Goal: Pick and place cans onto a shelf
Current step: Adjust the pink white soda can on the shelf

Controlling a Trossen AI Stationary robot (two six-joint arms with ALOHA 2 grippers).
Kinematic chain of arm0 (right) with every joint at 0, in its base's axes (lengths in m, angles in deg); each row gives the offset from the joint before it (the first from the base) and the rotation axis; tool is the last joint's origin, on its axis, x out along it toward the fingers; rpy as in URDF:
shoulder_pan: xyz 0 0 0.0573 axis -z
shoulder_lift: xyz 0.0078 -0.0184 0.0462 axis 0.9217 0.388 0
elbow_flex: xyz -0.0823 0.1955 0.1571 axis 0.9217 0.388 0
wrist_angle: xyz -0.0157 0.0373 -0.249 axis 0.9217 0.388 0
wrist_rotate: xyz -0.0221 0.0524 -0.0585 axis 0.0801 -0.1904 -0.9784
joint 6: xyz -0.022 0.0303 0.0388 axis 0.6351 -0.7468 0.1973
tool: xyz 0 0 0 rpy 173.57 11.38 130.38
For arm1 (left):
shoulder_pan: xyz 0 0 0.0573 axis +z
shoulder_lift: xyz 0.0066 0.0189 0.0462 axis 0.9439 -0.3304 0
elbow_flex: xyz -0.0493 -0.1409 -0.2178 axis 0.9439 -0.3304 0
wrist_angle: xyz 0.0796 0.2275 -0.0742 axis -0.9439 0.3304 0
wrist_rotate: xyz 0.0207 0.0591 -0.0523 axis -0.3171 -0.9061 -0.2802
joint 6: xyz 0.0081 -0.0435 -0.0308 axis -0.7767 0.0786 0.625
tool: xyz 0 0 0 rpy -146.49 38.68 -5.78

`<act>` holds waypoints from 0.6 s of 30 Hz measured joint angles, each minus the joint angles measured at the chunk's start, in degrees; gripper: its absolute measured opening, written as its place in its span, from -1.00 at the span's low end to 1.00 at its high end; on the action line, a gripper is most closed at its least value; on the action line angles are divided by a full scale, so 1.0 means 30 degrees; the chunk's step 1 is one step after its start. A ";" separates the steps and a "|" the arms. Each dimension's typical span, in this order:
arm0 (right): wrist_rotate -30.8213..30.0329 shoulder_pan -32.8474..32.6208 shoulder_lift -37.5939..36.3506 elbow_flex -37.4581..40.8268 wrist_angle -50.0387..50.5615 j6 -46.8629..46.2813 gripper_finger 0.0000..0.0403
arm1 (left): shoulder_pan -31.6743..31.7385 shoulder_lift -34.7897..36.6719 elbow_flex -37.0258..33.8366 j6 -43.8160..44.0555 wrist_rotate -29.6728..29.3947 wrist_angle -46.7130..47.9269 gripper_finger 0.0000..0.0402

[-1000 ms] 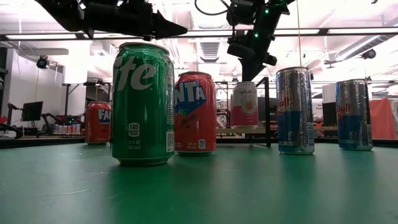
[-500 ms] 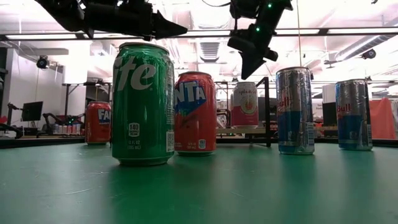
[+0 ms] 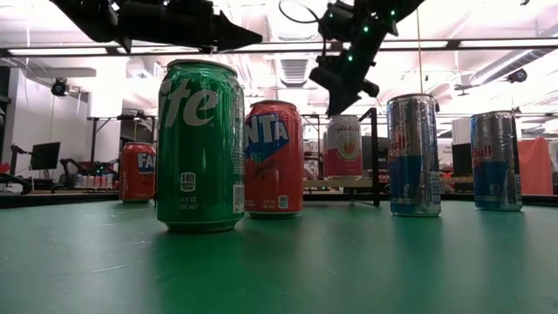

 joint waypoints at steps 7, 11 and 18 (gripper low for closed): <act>0.0001 0.0207 0.0401 0.0000 -0.0019 0.0131 -0.94 | 0.0000 0.0017 0.0000 -0.0030 -0.0007 0.0007 -1.00; 0.0128 0.0198 0.0560 0.0000 0.0049 0.0128 -0.94 | -0.0005 0.0017 0.0000 -0.0030 -0.0005 0.0007 -1.00; 0.0160 0.0018 0.0595 0.0000 0.0239 -0.0251 -0.94 | -0.0003 0.0025 0.0000 -0.0030 0.0000 0.0005 -1.00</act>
